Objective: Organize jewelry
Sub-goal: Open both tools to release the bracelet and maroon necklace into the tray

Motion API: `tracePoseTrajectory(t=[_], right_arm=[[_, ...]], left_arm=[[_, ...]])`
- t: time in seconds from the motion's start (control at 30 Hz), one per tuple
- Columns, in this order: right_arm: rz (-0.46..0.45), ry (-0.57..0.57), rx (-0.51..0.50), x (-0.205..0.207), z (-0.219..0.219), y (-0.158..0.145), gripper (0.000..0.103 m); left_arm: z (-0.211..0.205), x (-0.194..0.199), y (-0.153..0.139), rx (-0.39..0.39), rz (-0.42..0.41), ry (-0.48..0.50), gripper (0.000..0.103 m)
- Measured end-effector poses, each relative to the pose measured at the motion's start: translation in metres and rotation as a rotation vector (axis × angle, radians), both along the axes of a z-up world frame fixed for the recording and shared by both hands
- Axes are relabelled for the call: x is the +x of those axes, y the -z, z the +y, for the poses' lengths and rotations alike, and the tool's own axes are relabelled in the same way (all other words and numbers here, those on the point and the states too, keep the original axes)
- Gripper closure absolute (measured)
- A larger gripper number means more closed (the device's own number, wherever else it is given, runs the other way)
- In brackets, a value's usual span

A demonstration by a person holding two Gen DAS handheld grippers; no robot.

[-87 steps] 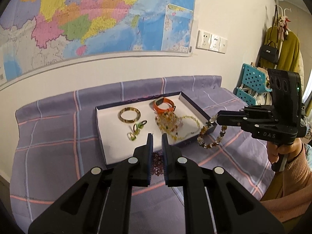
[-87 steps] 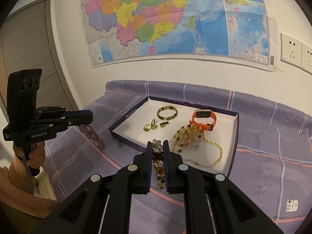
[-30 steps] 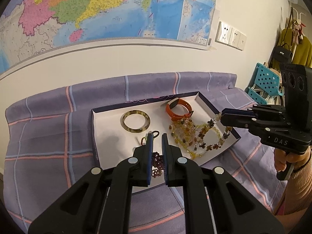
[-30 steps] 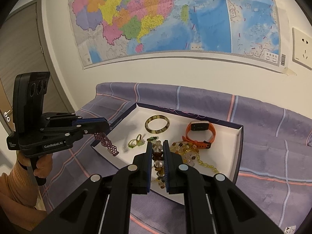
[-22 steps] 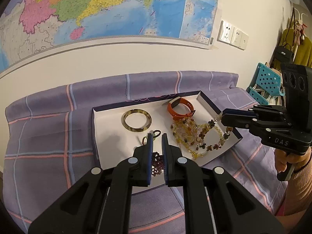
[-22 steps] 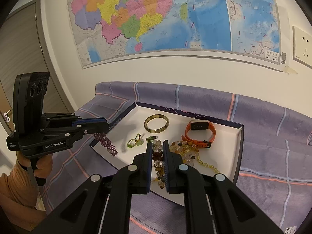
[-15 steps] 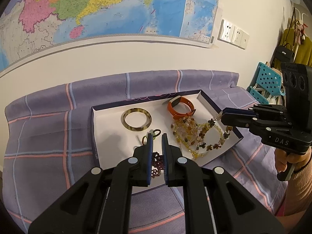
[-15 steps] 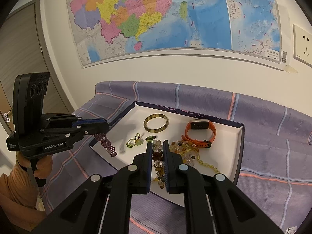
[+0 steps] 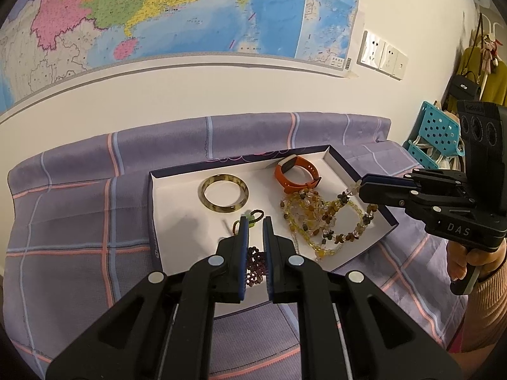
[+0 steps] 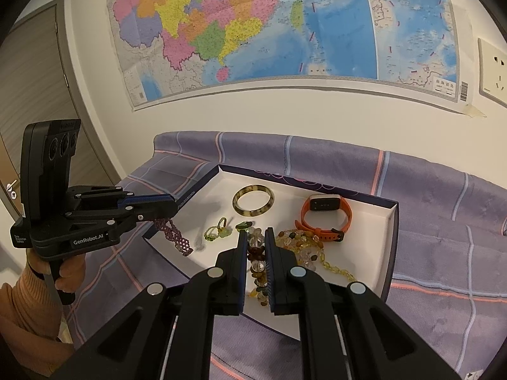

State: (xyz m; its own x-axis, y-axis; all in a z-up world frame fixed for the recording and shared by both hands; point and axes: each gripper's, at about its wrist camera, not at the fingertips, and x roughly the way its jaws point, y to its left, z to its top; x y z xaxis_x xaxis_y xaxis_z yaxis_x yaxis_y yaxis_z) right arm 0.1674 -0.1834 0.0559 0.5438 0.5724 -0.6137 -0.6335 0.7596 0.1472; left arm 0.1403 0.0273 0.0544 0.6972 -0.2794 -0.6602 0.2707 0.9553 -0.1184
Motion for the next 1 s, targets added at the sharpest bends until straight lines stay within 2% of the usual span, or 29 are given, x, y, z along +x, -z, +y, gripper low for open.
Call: tracePoseTrajectory(t=[0.2, 0.3, 0.8, 1.0], right_arm=[[0.007, -0.003, -0.006, 0.003, 0.004, 0.002, 0.094], [0.015, -0.007, -0.001, 0.005, 0.004, 0.003, 0.102], [0.064, -0.003, -0.018, 0.013, 0.003, 0.019, 0.102], [0.081, 0.002, -0.017, 0.012, 0.000, 0.025, 0.099]], left_arm=[[-0.001, 0.003, 0.001, -0.004, 0.006, 0.000, 0.094], [-0.002, 0.005, 0.001, -0.004, 0.009, 0.000, 0.094], [-0.004, 0.011, 0.010, 0.005, 0.037, 0.002, 0.094], [-0.005, 0.016, 0.017, 0.008, 0.057, -0.003, 0.094]])
